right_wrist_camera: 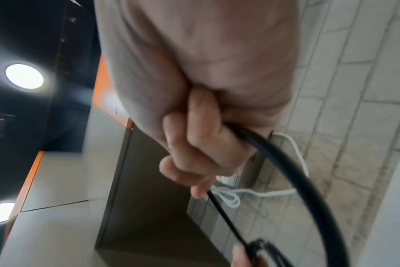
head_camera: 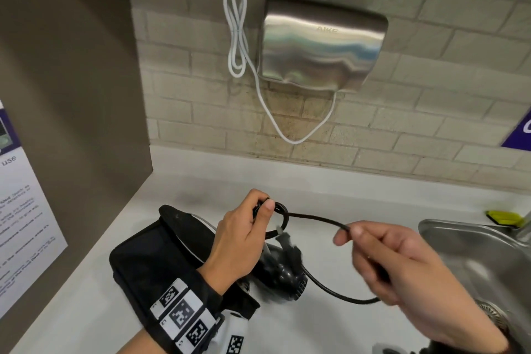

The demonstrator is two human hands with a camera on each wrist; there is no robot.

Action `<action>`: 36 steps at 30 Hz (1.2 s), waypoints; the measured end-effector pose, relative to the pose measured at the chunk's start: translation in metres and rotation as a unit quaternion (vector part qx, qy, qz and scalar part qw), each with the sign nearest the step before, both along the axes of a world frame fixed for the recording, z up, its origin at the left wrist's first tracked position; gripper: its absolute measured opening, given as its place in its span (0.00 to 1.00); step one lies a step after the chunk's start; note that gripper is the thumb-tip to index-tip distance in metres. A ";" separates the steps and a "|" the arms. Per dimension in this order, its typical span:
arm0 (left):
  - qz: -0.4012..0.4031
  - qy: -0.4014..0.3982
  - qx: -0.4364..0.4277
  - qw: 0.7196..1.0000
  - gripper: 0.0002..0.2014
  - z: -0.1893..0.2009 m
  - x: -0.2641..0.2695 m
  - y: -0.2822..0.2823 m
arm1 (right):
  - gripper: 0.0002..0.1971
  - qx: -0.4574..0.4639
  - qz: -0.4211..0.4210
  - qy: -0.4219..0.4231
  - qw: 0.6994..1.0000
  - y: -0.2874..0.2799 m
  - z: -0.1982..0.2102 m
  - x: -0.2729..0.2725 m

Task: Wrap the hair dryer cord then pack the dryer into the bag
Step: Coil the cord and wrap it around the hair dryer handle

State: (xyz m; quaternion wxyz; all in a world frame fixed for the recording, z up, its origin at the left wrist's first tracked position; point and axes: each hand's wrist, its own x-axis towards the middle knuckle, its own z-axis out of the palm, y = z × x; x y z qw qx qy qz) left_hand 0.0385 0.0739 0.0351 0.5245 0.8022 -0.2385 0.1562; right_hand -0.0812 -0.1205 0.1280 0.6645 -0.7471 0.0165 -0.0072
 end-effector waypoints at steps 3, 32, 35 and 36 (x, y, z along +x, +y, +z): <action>0.003 -0.003 0.006 1.000 0.14 0.000 0.001 -0.001 | 0.17 -0.216 -0.077 -0.097 0.969 -0.014 0.002 0.003; -0.041 -0.087 0.088 0.991 0.24 0.005 -0.015 -0.009 | 0.08 -0.298 0.009 -0.246 0.922 0.024 -0.023 0.059; -0.065 -0.114 0.103 0.986 0.18 0.006 -0.015 -0.008 | 0.09 -0.254 0.024 -0.239 0.937 0.025 -0.023 0.061; -0.069 -0.117 0.105 0.985 0.13 0.006 -0.015 -0.008 | 0.09 -0.242 0.025 -0.236 0.941 0.025 -0.024 0.062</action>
